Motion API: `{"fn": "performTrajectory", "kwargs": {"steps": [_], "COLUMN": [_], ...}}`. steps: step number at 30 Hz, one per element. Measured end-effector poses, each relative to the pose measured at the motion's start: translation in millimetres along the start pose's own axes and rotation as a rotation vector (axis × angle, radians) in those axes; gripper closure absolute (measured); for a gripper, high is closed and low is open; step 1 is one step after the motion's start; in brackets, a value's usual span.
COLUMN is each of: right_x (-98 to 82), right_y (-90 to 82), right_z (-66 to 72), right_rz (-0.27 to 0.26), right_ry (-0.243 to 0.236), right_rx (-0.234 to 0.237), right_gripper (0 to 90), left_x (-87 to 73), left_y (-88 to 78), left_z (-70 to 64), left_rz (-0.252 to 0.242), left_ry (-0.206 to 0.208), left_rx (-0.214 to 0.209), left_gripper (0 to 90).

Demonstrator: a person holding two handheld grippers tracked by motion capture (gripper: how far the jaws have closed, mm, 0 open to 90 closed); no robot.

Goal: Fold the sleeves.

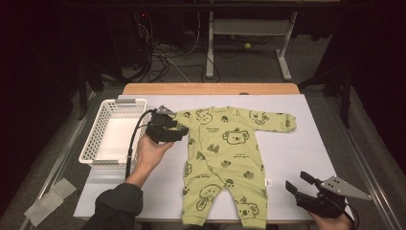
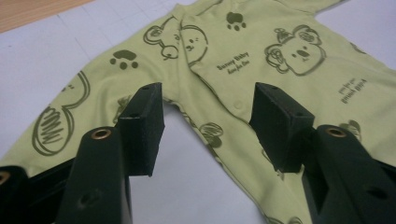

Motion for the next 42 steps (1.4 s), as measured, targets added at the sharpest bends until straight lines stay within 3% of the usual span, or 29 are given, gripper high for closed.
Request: {"fn": "performTrajectory", "kwargs": {"steps": [4,12,19,26,27,32,42], "right_x": [0.1,0.2,0.3,0.3,0.3,0.2,0.3], "right_y": [0.2,0.6,2.0,3.2,3.4,3.9,4.2], "right_z": [0.3,1.0,1.5,1.8,1.9,1.8,2.4], "right_rz": [-0.001,0.004,0.008,0.012,0.012,0.015,0.013], "right_ry": [0.000,-0.001,-0.002,0.002,0.001,0.003,0.002], "right_rx": [0.003,0.002,0.012,0.018,0.019,0.023,0.035], "right_gripper": [32.6,32.7,32.6,32.6,32.6,32.5,32.3], "left_x": [9.7,25.6,40.7,40.5,38.4,36.2,32.3], "left_y": [10.0,24.5,43.5,62.2,68.1,77.3,86.9], "left_z": [9.6,23.9,44.3,55.8,60.7,66.8,72.4], "left_rz": [0.008,0.049,0.123,0.180,0.199,0.231,0.268], "left_ry": [-0.038,-0.068,-0.133,-0.180,-0.204,-0.244,-0.261], "left_rx": [0.003,0.051,0.084,0.116,0.133,0.146,0.164], "left_gripper": [41.8,41.8,41.8,43.1,43.1,44.0,50.3]}}
Point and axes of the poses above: each handheld gripper's, and its own axes: y roughly forward along the jaws, x roughly out of its top, z roughly to its left, the point moved 1 cm from there along y, roughly forward along the jaws, and after that the axes turned 5 degrees about -y, right-handed, at the moved point
